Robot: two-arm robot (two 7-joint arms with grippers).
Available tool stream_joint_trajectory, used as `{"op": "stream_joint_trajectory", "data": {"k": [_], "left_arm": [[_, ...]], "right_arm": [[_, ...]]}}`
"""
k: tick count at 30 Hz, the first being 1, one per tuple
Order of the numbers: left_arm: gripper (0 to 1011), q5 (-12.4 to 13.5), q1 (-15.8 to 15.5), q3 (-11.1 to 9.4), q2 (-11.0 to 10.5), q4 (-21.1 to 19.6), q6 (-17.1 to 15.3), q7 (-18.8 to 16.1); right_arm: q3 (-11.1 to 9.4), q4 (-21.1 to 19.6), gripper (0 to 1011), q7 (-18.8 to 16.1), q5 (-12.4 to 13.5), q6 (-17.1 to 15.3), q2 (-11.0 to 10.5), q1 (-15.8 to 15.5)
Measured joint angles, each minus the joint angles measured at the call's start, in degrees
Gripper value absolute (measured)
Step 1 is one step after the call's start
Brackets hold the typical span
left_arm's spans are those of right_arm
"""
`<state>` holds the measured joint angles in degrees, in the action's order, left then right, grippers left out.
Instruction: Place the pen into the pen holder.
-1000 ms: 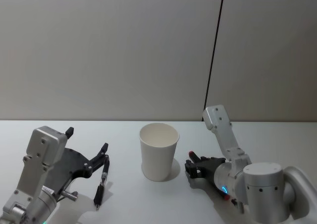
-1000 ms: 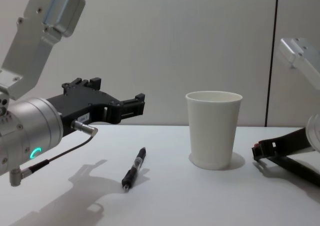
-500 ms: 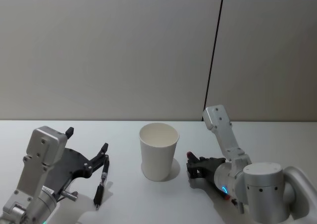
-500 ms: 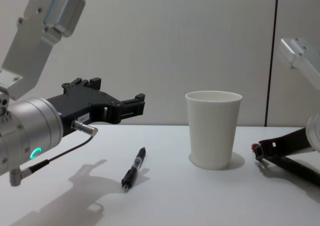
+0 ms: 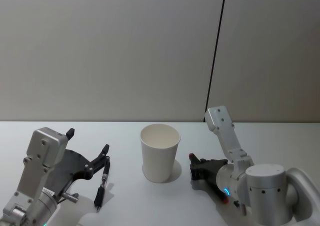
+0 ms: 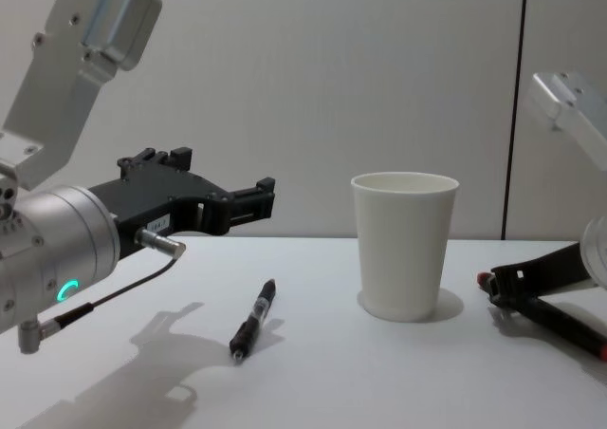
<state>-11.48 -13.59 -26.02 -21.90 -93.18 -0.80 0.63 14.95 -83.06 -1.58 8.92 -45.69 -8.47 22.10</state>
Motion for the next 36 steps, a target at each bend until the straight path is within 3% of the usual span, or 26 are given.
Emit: {"op": "stream_joint_trajectory", "data": {"k": [22, 29, 36], "left_arm": [[1000, 0.0, 0.0, 0.0, 0.0, 0.0, 0.0, 0.0], [1000, 0.0, 0.0, 0.0, 0.0, 0.0, 0.0, 0.0], [1000, 0.0, 0.0, 0.0, 0.0, 0.0, 0.0, 0.0]], "right_arm": [[-0.1, -0.1, 207, -0.1, 0.0, 0.0, 0.1, -0.1], [-0.8, -0.5, 207, -0.6, 0.4, 2.1, 0.3, -0.7], [-1.8, -1.8, 207, -1.2, 0.9, 6.2, 0.8, -1.4]]}}
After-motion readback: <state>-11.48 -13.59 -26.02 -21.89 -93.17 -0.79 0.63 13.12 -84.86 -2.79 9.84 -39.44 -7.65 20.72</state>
